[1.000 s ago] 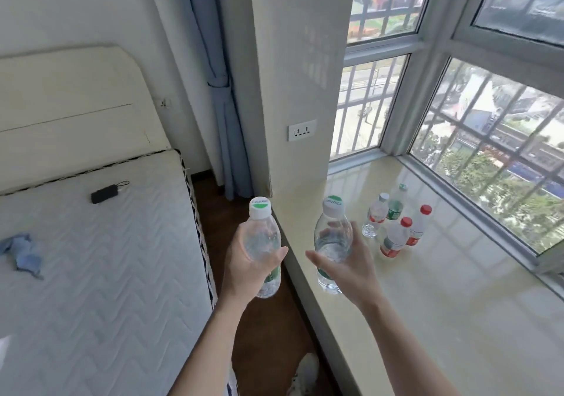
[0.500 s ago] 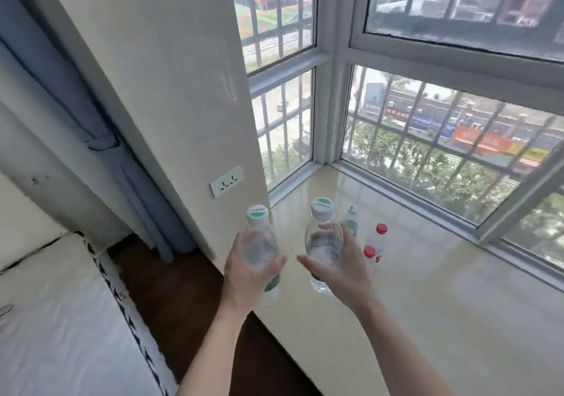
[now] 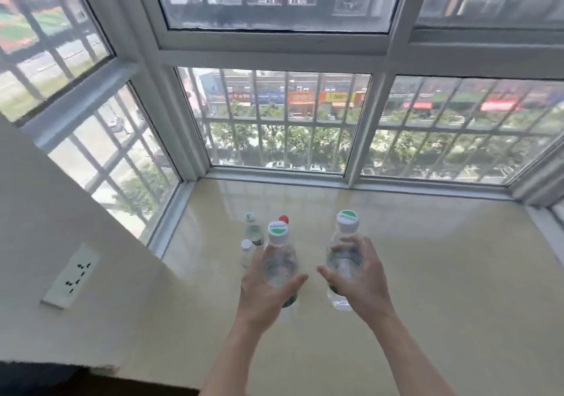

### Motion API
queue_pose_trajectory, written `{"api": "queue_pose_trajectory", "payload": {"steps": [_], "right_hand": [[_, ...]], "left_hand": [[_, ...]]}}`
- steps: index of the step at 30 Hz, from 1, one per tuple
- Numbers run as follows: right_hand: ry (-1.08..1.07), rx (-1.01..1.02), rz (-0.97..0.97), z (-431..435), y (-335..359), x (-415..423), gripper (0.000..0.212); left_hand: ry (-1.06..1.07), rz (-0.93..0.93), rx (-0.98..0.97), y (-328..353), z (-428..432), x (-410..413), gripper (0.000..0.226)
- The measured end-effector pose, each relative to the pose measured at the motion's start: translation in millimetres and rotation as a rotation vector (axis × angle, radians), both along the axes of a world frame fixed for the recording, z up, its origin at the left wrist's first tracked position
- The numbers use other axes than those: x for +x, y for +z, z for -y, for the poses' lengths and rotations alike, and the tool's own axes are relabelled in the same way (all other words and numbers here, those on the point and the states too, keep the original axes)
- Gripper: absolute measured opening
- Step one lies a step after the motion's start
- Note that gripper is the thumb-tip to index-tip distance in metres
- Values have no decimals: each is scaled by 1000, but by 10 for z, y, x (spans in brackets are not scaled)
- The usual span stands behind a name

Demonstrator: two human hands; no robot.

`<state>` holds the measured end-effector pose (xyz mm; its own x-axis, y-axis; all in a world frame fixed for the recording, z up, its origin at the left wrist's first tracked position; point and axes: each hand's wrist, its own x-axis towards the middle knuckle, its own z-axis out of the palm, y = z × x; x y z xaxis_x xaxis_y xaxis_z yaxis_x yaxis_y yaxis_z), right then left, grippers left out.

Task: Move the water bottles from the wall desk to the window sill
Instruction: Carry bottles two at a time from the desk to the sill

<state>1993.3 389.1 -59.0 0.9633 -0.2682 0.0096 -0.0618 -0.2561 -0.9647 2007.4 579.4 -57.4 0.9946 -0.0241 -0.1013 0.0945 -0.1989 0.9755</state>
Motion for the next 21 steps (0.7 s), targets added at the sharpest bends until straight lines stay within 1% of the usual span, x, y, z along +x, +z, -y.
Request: {"api": "queue_pose_trajectory", "payload": {"steps": [3,7,12,15,17,21], "right_hand": [[-116,39,-40,209,-124,-92,59],[-214,60,-76,516,-453,-130,59],[-217,68,-147,892,-1083,95,57],[-191,83,-176,1083,-1494,371,56],[-163,73,-181,1180,-1787,546,57],[-123,46,-186,1335,-2335,910,56]], "left_hand": [[-116,-52,-16,-140,258,70,53],[-171,-136,-8,-437,642,158,55],[-142,-252,39,-1087,1038,381,64],[-75,-284,48,-1511,1231,612,57],[-35,-287,19,-1768,1354,781,51],[11,-284,-9,-2247,1525,1144,54]]}}
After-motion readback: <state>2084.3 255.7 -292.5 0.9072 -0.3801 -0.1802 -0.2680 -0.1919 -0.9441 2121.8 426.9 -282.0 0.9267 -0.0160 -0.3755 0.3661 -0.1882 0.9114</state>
